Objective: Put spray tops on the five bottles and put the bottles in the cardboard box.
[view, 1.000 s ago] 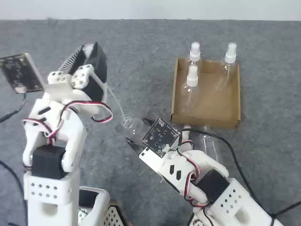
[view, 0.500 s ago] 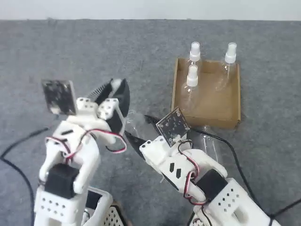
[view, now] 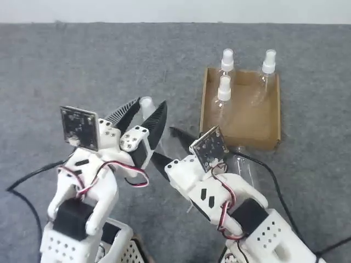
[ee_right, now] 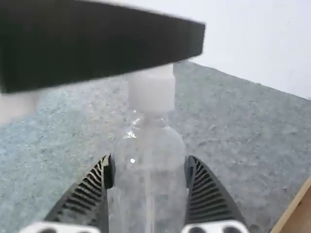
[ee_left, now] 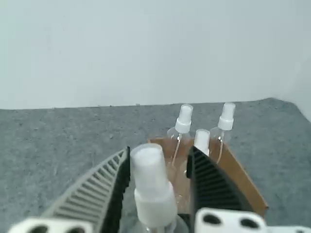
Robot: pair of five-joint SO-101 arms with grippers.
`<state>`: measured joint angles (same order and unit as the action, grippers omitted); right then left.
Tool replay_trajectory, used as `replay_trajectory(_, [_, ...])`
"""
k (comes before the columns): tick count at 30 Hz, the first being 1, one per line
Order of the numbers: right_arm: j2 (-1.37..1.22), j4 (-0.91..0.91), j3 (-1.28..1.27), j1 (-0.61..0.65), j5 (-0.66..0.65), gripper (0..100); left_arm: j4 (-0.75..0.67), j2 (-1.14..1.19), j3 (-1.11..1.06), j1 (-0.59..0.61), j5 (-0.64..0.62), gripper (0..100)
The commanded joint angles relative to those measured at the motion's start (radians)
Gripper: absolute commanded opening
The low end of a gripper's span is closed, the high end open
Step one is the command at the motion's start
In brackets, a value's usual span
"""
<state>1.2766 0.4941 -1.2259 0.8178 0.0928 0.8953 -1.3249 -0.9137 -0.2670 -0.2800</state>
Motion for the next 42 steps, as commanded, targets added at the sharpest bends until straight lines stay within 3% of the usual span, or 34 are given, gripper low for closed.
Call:
replay_trajectory(1, [0.027, -0.018, 0.021, -0.042, 0.011, 0.6, 0.075, -0.025, 0.148, 0.058, 0.011, 18])
replay_trajectory(8, [-0.015, 0.005, 0.118, -0.120, 0.006, 0.6, 0.176, -0.025, 0.177, 0.170, 0.012, 18])
replay_trajectory(16, [-0.369, 0.024, 0.453, -0.124, 0.006, 0.6, 0.178, -0.031, 0.018, 0.218, 0.069, 22])
replay_trajectory(25, [-0.688, 0.094, 0.801, -0.139, 0.011, 0.6, 0.126, -0.361, -0.266, 0.206, 0.149, 28])
replay_trajectory(30, [-0.688, 0.236, 0.895, -0.068, 0.008, 0.6, 0.054, -0.399, -0.383, 0.118, 0.173, 28])
replay_trajectory(42, [-0.467, 0.499, 0.907, -0.054, 0.006, 0.6, 0.057, -0.399, -0.387, 0.109, 0.173, 28])
